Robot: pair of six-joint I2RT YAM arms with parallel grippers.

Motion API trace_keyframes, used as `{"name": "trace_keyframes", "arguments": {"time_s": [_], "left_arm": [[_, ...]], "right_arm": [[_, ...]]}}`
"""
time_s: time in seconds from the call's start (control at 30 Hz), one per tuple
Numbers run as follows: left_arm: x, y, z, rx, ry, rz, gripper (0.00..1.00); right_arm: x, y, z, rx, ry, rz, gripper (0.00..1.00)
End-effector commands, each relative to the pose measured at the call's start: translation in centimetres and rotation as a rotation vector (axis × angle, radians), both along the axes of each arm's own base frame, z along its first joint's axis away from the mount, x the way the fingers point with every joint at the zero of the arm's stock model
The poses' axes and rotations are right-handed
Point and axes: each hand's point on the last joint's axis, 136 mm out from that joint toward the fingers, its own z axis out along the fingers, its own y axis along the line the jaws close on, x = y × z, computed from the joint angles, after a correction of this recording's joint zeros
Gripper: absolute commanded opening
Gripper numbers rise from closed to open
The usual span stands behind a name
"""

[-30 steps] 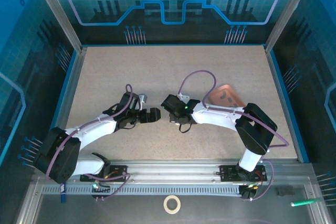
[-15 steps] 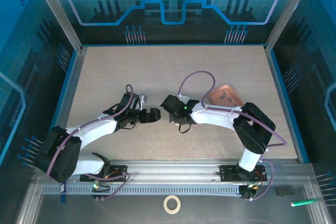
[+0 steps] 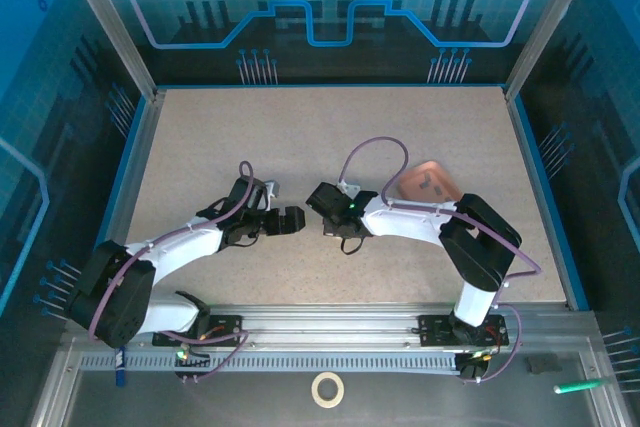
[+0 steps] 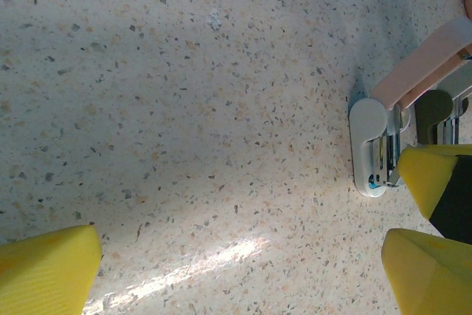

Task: Load the staples into the stapler

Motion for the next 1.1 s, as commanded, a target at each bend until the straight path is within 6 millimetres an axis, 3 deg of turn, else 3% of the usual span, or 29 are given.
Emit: {"name": "trace_keyframes", "arguments": {"time_s": [0.0,0.6,1.07], "left_arm": [[0.6,-0.1,1.0,0.007,-0.025,0.003,0.99],[0.7,-0.1,1.1,0.013,-0.03,-0.002,0.99],[0.7,-0.1,1.0,0.014,-0.028,0.0,0.99]], "right_arm": [[-0.1,-0.8,-1.2,-0.03,0.019,-0.019,0.13],[-0.4,-1.4,-2.3,-0.069,0.061,-0.019,0.14],[-0.5,-1.8,-2.0,-0.076,0.068,-0.03,0.14]]}}
